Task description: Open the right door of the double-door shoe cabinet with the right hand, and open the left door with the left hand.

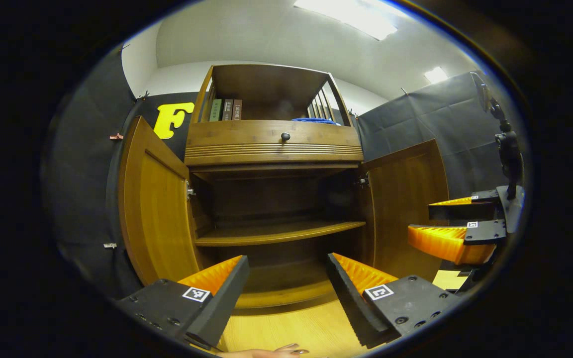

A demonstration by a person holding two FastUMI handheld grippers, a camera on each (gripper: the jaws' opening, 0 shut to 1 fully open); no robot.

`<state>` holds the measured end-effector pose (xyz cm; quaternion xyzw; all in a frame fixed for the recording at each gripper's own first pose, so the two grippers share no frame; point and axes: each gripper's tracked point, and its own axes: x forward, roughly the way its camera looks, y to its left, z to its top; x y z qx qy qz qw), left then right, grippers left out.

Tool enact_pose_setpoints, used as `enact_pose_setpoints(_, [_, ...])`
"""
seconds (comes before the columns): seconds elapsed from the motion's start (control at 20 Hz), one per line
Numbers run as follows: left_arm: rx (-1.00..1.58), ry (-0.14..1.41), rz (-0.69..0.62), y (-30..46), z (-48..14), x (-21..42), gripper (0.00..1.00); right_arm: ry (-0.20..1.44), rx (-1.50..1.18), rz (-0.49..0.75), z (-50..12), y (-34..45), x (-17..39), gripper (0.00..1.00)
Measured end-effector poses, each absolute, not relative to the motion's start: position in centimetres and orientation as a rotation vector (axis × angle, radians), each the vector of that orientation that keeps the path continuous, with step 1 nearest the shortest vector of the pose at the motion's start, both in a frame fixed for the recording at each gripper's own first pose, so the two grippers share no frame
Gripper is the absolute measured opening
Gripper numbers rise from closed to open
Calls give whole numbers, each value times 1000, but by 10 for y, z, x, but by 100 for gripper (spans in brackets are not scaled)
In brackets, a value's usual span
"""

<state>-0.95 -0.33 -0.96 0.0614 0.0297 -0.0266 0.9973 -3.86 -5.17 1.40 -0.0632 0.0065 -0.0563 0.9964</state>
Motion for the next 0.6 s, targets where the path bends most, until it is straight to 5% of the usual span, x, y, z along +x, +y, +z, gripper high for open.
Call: enact_pose_setpoints(0.6, [112, 26, -43, 2, 2, -3, 99, -10, -107, -129, 22, -58, -41, 97])
